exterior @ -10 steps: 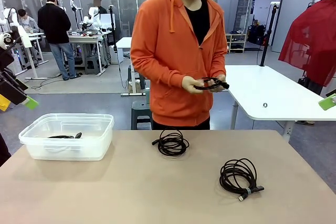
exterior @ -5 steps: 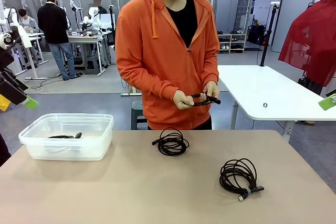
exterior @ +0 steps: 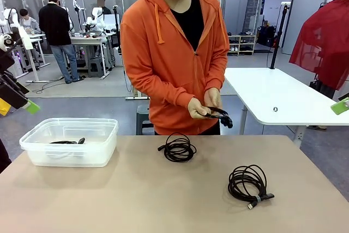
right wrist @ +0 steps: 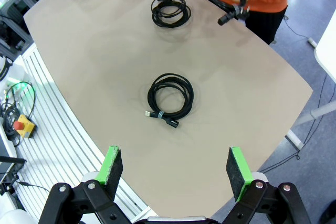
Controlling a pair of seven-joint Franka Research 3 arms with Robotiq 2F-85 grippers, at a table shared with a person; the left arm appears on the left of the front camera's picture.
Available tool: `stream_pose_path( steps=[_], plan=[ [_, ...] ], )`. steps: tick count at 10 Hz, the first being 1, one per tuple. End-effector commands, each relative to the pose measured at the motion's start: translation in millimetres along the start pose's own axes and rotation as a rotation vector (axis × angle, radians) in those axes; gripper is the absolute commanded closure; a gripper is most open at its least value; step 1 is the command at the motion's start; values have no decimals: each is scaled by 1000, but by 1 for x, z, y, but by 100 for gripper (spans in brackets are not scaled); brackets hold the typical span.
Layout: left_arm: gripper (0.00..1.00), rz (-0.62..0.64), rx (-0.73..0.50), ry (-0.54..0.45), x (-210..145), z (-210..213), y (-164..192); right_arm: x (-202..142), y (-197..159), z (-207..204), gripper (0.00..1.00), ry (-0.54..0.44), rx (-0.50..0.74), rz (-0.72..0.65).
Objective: Organize and store the cables.
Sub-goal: Place the Power Cable into the Organizing box.
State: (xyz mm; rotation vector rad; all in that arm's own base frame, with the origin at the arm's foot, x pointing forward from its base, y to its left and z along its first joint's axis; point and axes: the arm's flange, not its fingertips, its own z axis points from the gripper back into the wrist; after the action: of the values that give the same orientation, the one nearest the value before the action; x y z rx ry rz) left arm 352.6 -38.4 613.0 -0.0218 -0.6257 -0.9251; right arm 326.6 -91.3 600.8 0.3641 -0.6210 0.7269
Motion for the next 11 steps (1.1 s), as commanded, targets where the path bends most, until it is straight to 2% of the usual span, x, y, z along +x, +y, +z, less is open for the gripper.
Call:
stream_pose_path(
  steps=[1,11],
  plan=[
    [0,12,8,3,2,1,-1,-1,0,0,0,-8,11,12],
    [0,12,8,3,2,1,-1,-1,0,0,0,-8,11,12]
  ],
)
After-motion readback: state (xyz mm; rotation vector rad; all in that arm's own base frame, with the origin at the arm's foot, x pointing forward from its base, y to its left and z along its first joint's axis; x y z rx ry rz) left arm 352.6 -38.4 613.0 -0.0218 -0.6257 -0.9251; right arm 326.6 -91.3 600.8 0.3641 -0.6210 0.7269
